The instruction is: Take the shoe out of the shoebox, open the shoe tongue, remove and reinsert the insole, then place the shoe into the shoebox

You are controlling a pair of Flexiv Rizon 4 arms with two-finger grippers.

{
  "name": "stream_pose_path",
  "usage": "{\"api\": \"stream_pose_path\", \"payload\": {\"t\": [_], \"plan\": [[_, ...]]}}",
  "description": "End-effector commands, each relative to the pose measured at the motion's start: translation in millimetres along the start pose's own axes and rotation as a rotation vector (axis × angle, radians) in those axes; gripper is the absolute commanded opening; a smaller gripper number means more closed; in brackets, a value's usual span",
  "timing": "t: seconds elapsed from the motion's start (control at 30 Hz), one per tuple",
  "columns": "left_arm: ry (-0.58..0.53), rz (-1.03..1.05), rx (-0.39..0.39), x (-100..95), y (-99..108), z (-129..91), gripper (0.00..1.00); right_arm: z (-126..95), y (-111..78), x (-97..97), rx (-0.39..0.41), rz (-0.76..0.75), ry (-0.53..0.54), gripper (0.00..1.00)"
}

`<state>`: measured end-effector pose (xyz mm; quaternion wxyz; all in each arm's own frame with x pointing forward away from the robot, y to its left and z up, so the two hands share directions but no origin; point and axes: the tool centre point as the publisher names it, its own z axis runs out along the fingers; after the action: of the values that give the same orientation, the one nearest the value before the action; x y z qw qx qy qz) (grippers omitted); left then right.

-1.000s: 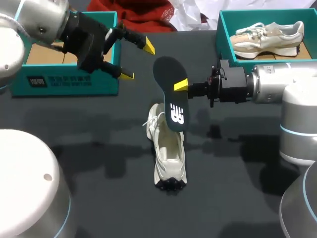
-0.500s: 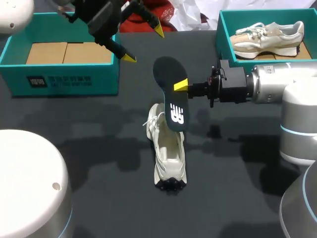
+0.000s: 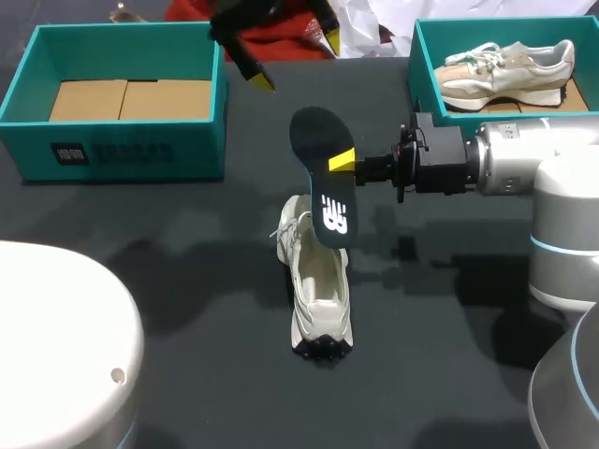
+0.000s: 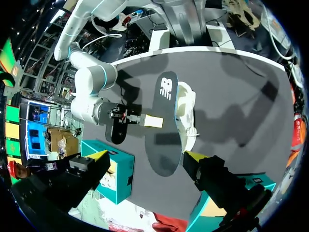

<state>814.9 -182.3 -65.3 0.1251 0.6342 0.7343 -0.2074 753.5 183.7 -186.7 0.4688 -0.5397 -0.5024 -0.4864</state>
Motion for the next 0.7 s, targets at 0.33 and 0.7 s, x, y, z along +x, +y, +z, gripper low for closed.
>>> {"api": "stream_pose_path", "payload": {"t": [0.33,0.7], "plan": [[0.550,0.042,-0.019,-16.9,2,10,1.00,1,-1.2,-0.2,-0.003,0.000,-0.002,0.00],[0.587,0.026,-0.016,-22.6,7,20,1.00,1,-1.2,-0.2,-0.003,0.000,-0.002,0.00]]}}
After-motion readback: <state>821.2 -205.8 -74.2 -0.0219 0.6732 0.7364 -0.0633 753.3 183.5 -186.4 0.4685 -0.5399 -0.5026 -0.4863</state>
